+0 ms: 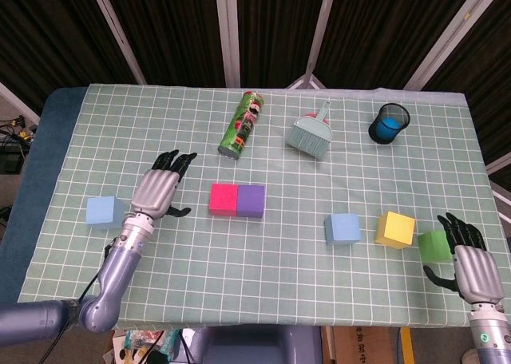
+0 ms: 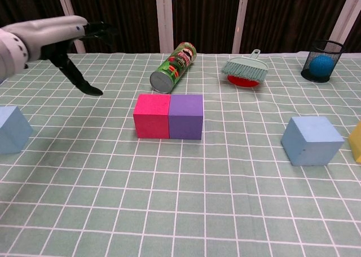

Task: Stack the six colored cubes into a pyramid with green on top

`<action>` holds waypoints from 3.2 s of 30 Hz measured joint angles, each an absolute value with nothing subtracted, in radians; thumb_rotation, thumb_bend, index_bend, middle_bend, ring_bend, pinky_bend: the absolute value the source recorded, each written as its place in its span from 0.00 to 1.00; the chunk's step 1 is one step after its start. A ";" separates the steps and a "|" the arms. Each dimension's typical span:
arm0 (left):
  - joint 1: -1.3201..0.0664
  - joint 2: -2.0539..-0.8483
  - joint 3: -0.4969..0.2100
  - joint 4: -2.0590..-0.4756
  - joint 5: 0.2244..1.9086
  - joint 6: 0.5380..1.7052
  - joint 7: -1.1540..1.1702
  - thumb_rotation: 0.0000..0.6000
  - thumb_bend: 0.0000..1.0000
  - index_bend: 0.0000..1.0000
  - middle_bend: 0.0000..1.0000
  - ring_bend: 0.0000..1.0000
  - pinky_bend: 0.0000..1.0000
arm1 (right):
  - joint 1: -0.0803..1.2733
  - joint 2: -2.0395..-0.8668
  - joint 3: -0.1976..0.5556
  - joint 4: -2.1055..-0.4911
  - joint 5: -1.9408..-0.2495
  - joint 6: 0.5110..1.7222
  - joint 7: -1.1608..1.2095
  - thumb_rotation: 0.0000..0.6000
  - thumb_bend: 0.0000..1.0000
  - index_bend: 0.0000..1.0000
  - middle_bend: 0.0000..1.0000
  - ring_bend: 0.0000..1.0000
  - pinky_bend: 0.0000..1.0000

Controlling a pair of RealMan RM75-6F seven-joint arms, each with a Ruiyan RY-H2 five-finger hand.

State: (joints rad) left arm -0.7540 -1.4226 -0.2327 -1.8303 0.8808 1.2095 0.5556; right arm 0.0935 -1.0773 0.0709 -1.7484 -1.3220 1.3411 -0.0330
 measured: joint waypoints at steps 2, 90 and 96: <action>-0.720 -1.379 -0.214 -1.892 0.919 1.255 0.557 1.00 0.12 0.00 0.09 0.02 0.03 | 0.095 -1.079 0.073 -1.747 -1.315 1.341 -0.040 1.00 0.27 0.00 0.00 0.00 0.00; -0.492 -1.117 -0.200 -2.055 1.080 1.324 0.350 1.00 0.10 0.00 0.06 0.01 0.03 | 0.696 -1.438 0.225 -1.705 -0.726 1.018 -0.629 1.00 0.30 0.00 0.45 0.30 0.05; -0.491 -1.114 -0.202 -2.057 1.075 1.319 0.348 1.00 0.10 0.00 0.06 0.01 0.03 | 0.757 -1.484 0.250 -1.667 -0.629 1.022 -0.679 1.00 0.30 0.00 0.45 0.30 0.05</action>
